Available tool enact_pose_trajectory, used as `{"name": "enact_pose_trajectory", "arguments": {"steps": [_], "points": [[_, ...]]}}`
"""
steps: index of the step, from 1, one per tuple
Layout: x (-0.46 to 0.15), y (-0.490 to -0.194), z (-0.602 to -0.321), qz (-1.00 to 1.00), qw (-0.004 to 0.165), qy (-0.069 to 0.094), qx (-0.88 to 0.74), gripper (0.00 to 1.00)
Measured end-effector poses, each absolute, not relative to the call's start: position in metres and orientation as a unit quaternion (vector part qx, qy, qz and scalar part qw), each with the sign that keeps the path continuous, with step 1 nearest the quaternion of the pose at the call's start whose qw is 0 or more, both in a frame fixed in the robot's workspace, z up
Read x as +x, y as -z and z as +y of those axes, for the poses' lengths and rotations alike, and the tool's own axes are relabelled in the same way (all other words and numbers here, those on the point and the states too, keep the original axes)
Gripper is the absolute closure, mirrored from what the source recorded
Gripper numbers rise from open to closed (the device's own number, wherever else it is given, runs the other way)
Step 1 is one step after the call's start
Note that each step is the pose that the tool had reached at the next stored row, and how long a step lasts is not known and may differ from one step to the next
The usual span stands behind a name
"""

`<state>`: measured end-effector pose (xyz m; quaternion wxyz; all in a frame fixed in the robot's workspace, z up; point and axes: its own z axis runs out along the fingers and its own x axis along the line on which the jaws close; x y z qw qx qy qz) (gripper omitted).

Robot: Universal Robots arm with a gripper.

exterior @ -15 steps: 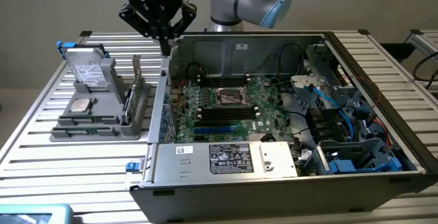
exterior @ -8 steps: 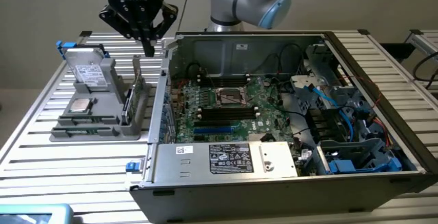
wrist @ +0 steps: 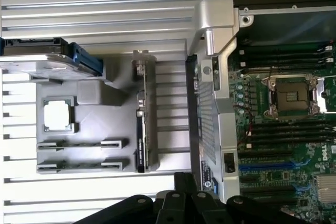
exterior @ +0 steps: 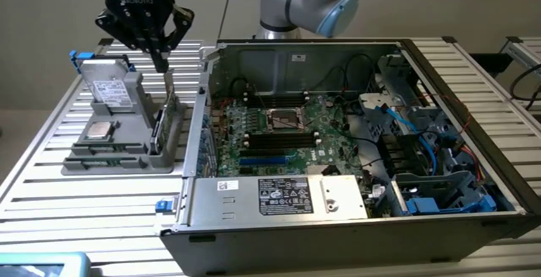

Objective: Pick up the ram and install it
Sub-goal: 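Reach for the ram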

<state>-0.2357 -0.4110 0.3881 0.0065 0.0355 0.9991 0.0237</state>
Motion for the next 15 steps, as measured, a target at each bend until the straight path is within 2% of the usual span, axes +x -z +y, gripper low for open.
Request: {"name": "enact_pose_trajectory", "arguments": {"steps": [15], "points": [[-0.277, -0.374, -0.425, 0.999, 0.005, -0.023, 0.036, 0.89]]}}
